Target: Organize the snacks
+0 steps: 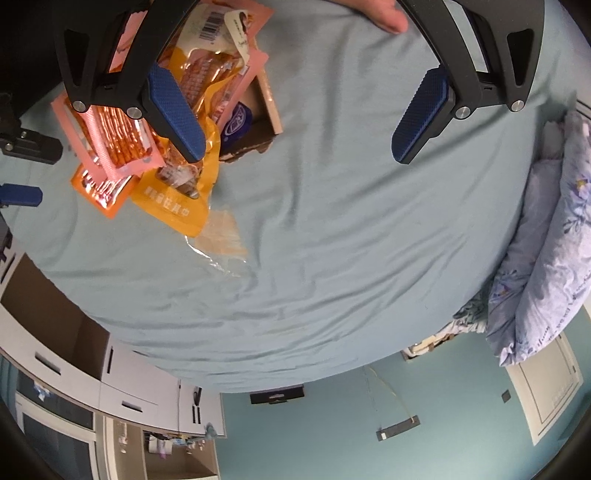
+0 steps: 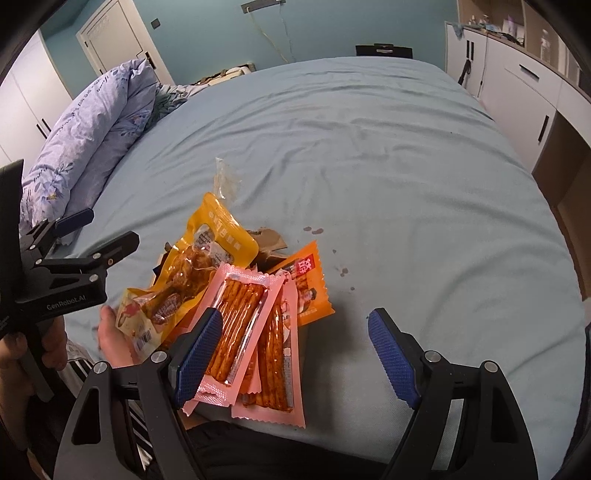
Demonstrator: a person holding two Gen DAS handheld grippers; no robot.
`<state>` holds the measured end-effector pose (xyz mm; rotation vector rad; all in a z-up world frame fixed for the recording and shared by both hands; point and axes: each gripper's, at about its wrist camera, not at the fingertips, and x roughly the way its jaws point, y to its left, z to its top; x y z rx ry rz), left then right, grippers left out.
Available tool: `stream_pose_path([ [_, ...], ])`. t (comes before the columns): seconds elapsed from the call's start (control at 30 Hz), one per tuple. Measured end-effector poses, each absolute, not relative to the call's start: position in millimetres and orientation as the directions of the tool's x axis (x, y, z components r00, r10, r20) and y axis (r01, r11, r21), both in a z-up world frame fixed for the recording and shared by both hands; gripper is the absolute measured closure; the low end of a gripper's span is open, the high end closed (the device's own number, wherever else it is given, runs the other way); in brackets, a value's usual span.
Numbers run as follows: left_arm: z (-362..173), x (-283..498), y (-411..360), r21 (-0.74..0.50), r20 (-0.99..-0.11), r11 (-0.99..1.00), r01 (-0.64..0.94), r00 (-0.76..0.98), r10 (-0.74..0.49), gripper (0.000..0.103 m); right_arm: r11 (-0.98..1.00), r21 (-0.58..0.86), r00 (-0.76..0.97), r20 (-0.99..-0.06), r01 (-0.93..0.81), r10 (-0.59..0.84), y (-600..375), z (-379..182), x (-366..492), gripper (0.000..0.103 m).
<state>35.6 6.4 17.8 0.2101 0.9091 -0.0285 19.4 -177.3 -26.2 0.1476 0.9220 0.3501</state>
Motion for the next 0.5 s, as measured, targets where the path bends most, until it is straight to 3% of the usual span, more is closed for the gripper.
stream_pose_path([
  [0.5,19.7,33.7,5.9,0.183,-0.761,0.978,0.095,0.644,0.080,0.000,0.934,0.265,0.557,-0.751,-0.240,0.355,-175.4,-27.6,21.4,0.022],
])
